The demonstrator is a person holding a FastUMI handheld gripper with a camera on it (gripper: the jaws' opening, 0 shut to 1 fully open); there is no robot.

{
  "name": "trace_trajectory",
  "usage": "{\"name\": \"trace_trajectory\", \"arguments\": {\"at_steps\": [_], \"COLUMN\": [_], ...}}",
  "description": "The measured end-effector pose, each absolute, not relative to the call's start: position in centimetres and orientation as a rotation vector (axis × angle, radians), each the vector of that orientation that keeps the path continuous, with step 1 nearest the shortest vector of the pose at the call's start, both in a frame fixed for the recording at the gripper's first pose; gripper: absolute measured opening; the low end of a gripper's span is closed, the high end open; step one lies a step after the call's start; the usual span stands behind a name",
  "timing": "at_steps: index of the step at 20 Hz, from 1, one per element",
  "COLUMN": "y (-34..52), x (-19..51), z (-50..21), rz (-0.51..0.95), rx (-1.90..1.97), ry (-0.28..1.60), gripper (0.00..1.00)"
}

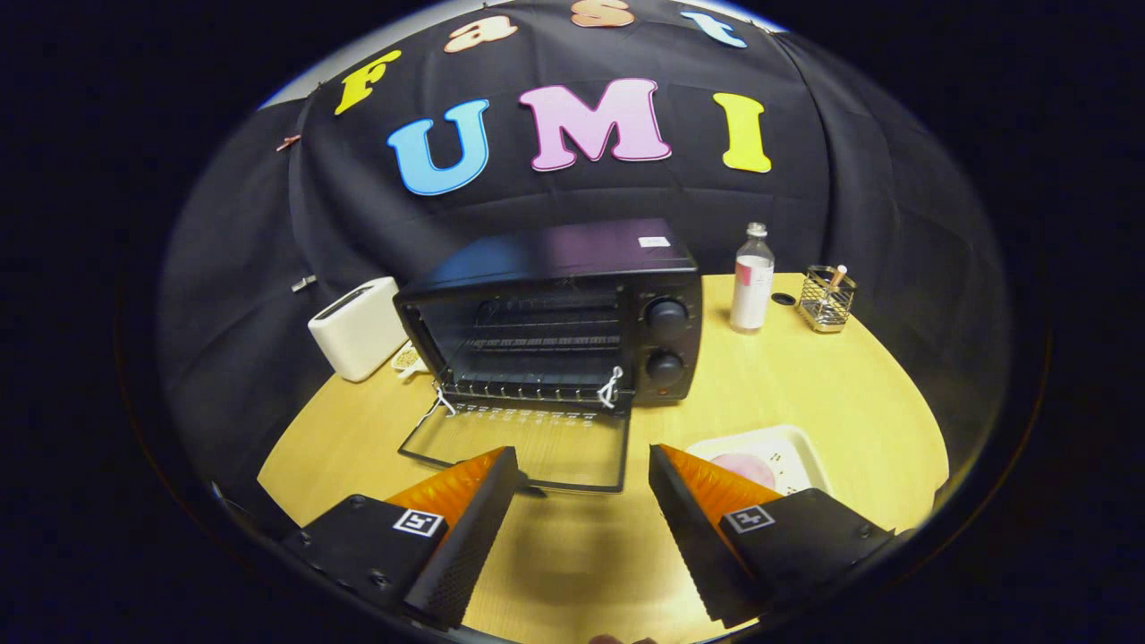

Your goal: Open the toaster oven, put the food inside, and close the toaster oven door.

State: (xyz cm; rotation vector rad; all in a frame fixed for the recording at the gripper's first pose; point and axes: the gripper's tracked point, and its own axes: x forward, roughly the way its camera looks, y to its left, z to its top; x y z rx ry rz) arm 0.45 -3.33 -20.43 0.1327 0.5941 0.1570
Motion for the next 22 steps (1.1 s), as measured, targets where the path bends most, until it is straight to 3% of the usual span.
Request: {"name": "trace_trajectory", "arguments": {"at_steps": [10,22], "y": [-15.0,-23.9], "x": [1.9,1.6], "z": [-22.0,-30.0], "rz": [0.099,0.036], "rx": [0.344,0.333], "ry": [0.753,0.892], "gripper": [0.99,0.99]}}
